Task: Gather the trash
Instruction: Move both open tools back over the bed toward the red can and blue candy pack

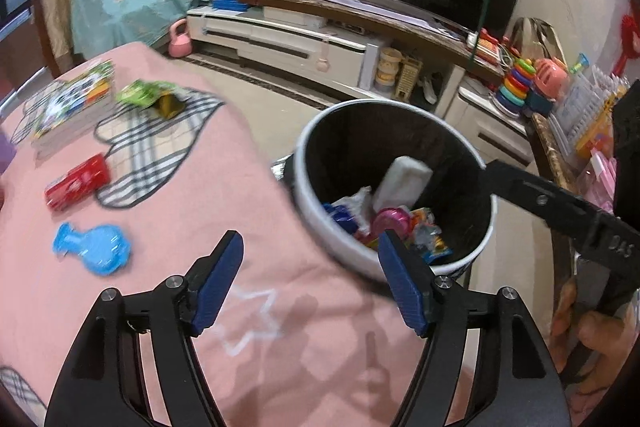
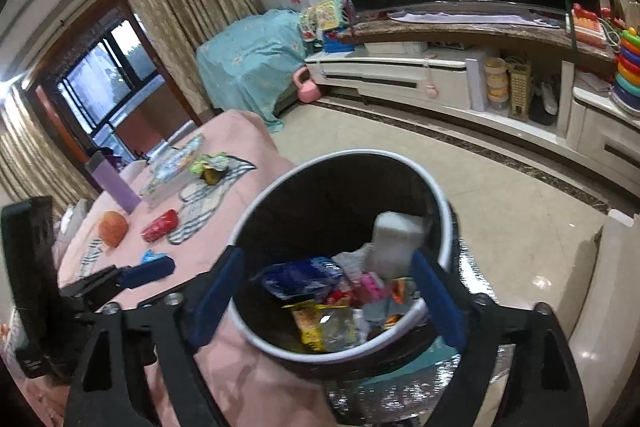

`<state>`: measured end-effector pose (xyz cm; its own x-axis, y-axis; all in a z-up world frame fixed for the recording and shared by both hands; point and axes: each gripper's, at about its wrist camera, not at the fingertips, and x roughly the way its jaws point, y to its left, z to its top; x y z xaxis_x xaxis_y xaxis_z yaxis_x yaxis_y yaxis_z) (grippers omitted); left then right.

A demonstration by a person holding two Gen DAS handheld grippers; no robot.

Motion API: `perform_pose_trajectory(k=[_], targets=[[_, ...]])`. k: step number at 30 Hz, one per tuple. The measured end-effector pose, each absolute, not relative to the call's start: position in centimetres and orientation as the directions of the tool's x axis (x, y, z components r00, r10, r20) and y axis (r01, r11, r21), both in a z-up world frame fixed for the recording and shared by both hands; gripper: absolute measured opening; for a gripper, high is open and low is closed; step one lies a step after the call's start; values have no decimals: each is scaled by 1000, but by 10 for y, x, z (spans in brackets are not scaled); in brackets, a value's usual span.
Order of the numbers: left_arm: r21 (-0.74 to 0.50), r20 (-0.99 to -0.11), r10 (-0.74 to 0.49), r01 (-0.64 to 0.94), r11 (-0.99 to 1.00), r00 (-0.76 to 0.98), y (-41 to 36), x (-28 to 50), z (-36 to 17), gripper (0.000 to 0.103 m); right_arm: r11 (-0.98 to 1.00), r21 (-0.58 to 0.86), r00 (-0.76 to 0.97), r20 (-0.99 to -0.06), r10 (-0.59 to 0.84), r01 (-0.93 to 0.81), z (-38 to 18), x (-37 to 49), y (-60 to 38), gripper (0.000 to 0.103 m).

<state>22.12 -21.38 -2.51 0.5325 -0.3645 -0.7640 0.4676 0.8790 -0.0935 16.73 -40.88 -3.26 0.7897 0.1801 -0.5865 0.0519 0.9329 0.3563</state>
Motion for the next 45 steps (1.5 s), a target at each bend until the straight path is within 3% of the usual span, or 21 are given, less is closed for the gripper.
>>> perform_pose_trajectory(k=[12,31,45], targets=[[-150,-750,-306,301,942,586,-110,197,-36,72,919,388,782,-552,291,-68,-32,162,-340,94],[-168,-768,-204,116,979,608,13,190,-57,72,916,308,672,-624,400,-258,-57,199,-230,94],[-114,-775,-210,195,974,596,43,232,-59,72,875,133,599,-680,422,-466,-76,251,-160,92]])
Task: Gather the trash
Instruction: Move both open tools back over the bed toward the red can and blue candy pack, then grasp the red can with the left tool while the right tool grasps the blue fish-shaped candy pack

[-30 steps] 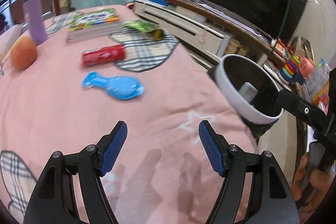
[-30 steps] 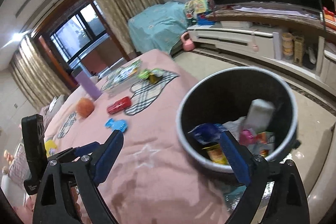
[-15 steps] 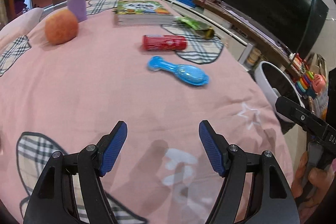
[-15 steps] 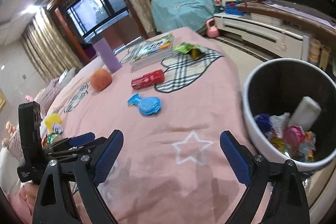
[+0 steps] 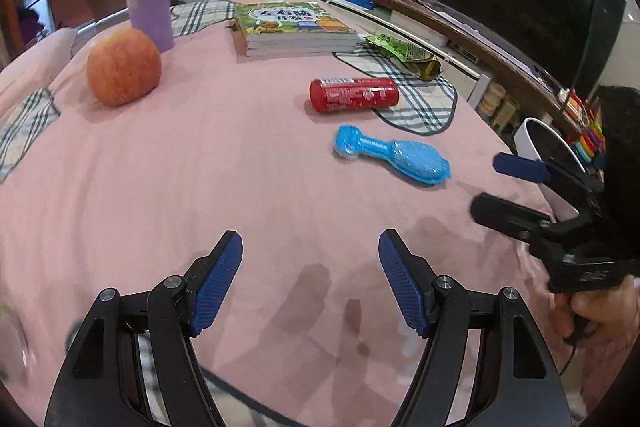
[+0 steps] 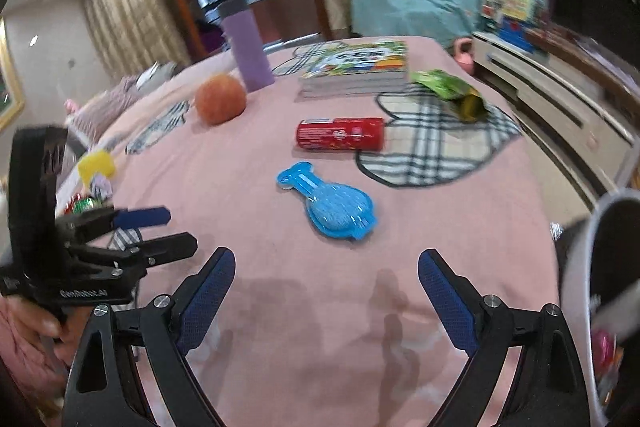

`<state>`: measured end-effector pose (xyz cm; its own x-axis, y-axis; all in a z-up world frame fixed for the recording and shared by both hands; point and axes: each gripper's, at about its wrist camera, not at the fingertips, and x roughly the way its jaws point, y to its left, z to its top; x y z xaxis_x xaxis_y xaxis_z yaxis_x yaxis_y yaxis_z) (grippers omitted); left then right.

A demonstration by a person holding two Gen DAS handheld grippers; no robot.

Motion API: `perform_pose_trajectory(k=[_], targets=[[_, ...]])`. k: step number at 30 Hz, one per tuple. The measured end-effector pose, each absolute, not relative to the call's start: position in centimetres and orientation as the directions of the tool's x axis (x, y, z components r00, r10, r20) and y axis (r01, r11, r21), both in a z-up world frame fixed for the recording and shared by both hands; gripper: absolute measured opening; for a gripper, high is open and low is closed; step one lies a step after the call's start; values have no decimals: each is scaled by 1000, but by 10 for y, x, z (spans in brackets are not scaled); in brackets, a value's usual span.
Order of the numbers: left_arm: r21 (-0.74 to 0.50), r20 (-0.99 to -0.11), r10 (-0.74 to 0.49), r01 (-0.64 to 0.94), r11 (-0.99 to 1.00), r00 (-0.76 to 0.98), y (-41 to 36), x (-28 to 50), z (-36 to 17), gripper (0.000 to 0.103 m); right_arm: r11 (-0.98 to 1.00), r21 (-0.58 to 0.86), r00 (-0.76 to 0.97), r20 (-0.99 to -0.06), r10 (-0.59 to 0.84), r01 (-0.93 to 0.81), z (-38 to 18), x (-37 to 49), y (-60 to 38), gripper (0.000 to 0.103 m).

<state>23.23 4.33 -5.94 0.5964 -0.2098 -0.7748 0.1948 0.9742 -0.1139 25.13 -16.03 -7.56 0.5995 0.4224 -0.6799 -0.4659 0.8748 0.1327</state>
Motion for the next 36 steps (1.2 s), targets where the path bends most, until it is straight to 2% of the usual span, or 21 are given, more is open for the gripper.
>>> perform_pose_trajectory(k=[5,12,14,16,19,23,29,33,34,36], targets=[[-71,-778,-220,266,961,588,49,259,-61,72,853,64,558,-730,394,-518,-89,276,-141,80],[-28,-803,-219,332,943,555,48,302,-70,72,841,16,534,-766,358,-541,-100,299,-131,72],[-27,-807,-224,345,938,546,43,312,-73,72,844,9,525,-779,343,-537,-104,305,-130,58],[-24,-808,-232,363,932,542,38,320,-74,73,850,2,535,-776,334,-527,-105,306,-132,52],[-14,-808,-235,381,924,541,28,330,-75,74,870,-3,552,-774,310,-493,-103,299,-138,51],[15,-802,-238,418,908,547,10,346,-75,80,910,85,555,-768,320,-407,-101,283,-166,49],[122,-791,-214,490,863,573,-17,367,-76,82,926,241,571,-733,369,-289,-99,247,-213,48],[141,-791,-221,522,841,570,-31,377,-78,82,924,307,588,-714,381,-227,-99,231,-230,48],[145,-792,-220,526,838,569,-34,379,-78,81,925,317,591,-712,379,-211,-100,228,-235,48],[167,-795,-209,538,827,569,-42,376,-81,69,925,327,599,-707,376,-194,-99,226,-239,48]])
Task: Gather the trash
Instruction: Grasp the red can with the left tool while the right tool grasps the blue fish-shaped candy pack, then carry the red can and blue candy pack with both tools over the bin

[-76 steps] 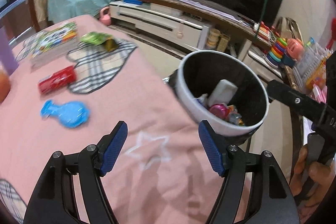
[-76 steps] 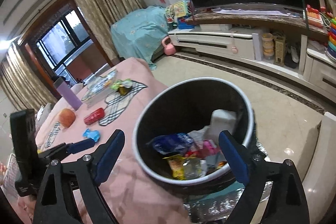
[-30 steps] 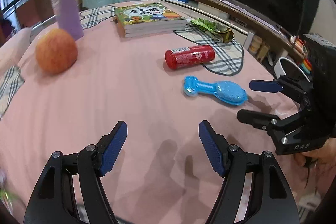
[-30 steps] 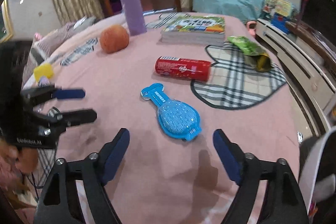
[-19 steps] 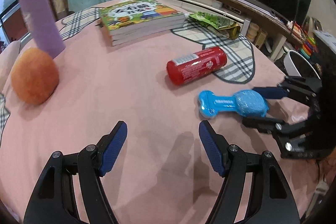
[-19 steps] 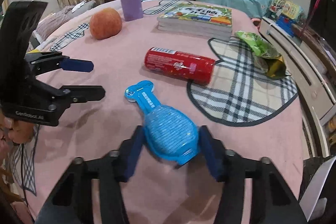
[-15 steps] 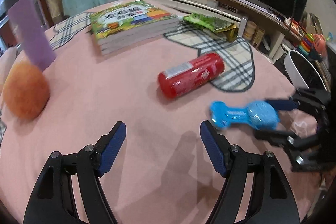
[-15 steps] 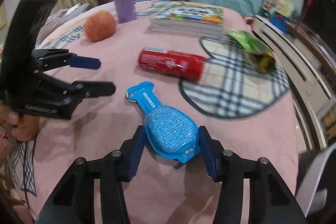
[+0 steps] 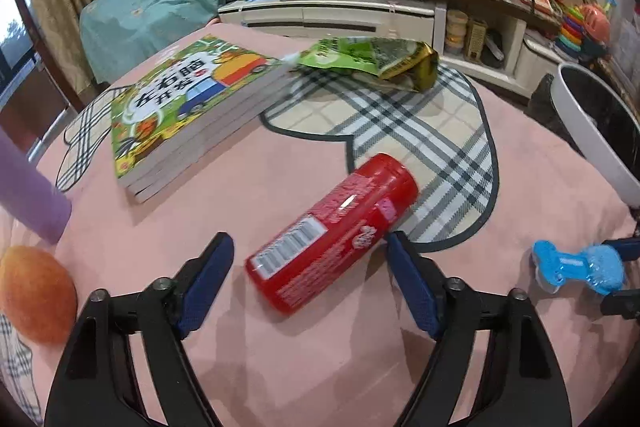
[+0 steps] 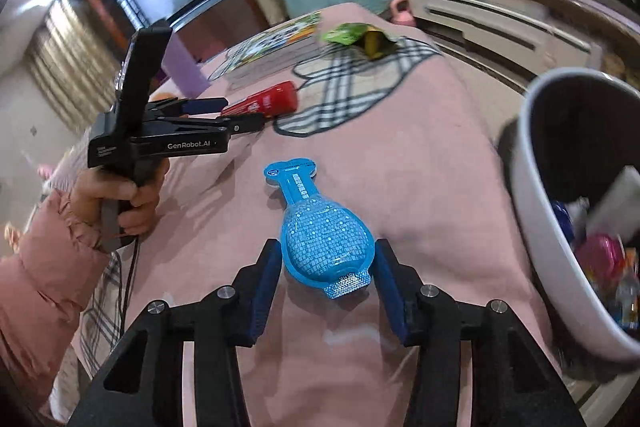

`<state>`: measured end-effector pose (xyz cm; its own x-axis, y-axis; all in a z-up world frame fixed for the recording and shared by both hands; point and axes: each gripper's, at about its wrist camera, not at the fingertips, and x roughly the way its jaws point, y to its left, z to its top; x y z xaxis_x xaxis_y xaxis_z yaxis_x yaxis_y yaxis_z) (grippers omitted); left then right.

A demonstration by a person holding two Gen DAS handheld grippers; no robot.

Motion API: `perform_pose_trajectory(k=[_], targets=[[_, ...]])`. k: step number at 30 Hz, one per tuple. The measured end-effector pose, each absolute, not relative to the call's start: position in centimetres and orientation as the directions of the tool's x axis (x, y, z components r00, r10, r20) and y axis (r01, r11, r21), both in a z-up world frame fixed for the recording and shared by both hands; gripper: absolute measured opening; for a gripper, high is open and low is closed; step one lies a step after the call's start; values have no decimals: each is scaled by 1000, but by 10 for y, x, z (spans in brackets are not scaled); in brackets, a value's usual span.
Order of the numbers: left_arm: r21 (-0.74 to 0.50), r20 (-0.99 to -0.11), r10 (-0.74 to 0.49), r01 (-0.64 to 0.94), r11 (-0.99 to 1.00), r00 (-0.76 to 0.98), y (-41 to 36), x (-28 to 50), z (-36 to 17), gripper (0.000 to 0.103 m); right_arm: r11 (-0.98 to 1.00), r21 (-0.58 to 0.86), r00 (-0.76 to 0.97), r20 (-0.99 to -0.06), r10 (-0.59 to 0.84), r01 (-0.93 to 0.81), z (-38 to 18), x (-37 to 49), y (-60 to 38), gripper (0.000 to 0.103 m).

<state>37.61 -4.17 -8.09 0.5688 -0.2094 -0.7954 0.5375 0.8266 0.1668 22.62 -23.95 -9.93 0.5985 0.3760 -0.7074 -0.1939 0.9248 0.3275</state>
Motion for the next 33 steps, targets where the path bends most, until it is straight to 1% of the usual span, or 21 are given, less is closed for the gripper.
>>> perform_pose_trajectory(k=[1,2,3,5,8,10,13,16,18,21,24,25,26,29,33], targets=[[173,-799,-205,543,821,565,-45,373,-82,59,927,325,602,-708,370,-187,-98,225,-240,48],[172,-800,-206,544,821,564,-46,370,-82,53,929,322,607,-707,363,-181,-97,224,-241,48],[167,-802,-205,540,825,561,-47,367,-81,51,932,318,613,-705,355,-175,-96,223,-241,48],[148,-812,-202,528,836,548,-46,359,-80,43,939,304,627,-703,336,-162,-93,220,-242,48],[109,-824,-205,503,857,528,-43,342,-79,39,951,272,646,-702,300,-146,-91,219,-241,48],[81,-831,-206,477,875,518,-38,322,-78,39,954,265,648,-703,292,-142,-93,218,-242,48],[1,-839,-231,425,905,493,-31,291,-77,39,960,239,645,-714,273,-143,-96,213,-240,48],[-88,-834,-274,375,923,479,-20,261,-76,39,958,239,639,-716,283,-156,-99,210,-239,48],[-123,-828,-286,341,932,482,-15,241,-78,39,954,245,631,-716,297,-172,-99,210,-240,49],[-122,-821,-272,311,943,503,-16,227,-81,39,951,240,624,-718,309,-195,-98,212,-240,50],[-118,-821,-266,305,945,506,-19,228,-81,44,955,206,621,-725,297,-215,-98,212,-237,52],[-114,-820,-264,307,945,507,-21,230,-80,47,956,193,621,-727,292,-222,-98,213,-236,52],[-108,-821,-260,308,945,509,-22,231,-80,55,957,178,623,-728,286,-230,-98,213,-235,52],[-60,-810,-241,332,941,535,-30,232,-76,62,959,139,628,-731,268,-248,-98,214,-231,52],[-34,-807,-241,365,930,539,-40,235,-77,64,958,114,628,-734,259,-263,-99,218,-230,52]])
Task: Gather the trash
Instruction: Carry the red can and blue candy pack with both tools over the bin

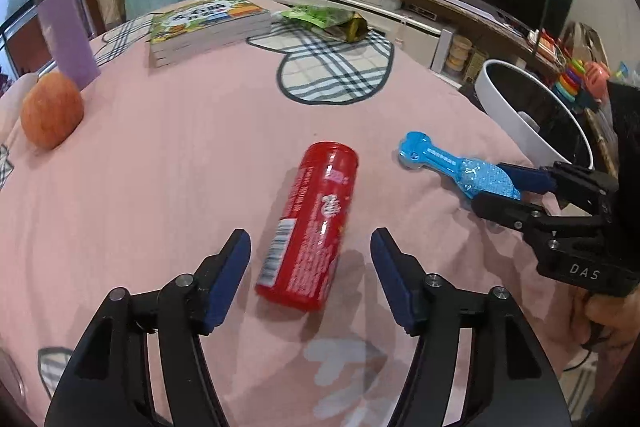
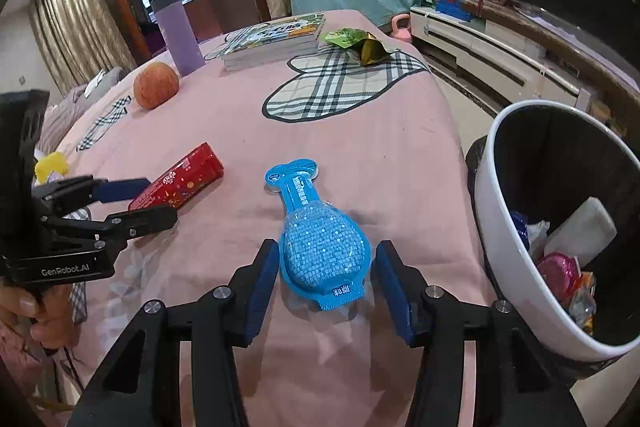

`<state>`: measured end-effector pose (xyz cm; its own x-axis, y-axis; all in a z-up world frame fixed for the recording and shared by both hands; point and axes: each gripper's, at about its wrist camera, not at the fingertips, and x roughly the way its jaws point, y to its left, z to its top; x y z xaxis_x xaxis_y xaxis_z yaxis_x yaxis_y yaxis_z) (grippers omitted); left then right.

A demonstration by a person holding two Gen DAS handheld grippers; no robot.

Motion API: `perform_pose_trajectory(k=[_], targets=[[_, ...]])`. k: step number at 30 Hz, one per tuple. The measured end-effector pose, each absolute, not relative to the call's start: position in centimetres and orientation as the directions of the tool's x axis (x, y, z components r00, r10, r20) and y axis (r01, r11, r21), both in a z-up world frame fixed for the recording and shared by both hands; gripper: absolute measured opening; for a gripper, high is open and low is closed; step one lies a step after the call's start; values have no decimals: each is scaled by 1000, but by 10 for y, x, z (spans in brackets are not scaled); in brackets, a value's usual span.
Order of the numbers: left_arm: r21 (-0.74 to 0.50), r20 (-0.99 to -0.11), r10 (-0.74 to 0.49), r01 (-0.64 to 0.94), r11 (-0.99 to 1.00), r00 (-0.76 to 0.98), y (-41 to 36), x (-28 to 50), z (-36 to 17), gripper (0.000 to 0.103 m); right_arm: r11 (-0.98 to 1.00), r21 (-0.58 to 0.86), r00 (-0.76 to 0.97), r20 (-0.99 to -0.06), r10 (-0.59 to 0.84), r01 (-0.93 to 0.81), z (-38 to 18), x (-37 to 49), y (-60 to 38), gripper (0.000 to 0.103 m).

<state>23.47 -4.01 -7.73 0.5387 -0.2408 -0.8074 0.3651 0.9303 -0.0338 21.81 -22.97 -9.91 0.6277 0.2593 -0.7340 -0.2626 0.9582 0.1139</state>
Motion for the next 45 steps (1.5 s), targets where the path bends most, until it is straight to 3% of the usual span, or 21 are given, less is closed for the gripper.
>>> perform_pose_trajectory(k=[5,6,8,9,15,27,45], targets=[[12,-823,-209,384,923,528,-54,239,-87,61,956,110,614,-745,261,-273,-102,226,-226,54],[12,-821,-215,391,920,529,-56,238,-87,58,956,103,615,-745,258,-276,-103,226,-225,53],[1,-819,-229,401,916,526,-59,238,-86,38,958,95,620,-744,249,-270,-103,224,-226,49],[0,-818,-231,400,916,527,-60,238,-86,34,958,93,622,-743,248,-271,-102,224,-225,48],[-33,-808,-256,393,919,531,-62,227,-84,33,963,108,641,-728,244,-245,-99,216,-230,48],[-146,-778,-321,341,929,540,-52,191,-68,33,940,306,679,-659,322,-149,-88,179,-264,48],[-114,-748,-354,418,901,561,-111,162,-39,33,929,355,764,-570,303,-104,-55,134,-311,48]])
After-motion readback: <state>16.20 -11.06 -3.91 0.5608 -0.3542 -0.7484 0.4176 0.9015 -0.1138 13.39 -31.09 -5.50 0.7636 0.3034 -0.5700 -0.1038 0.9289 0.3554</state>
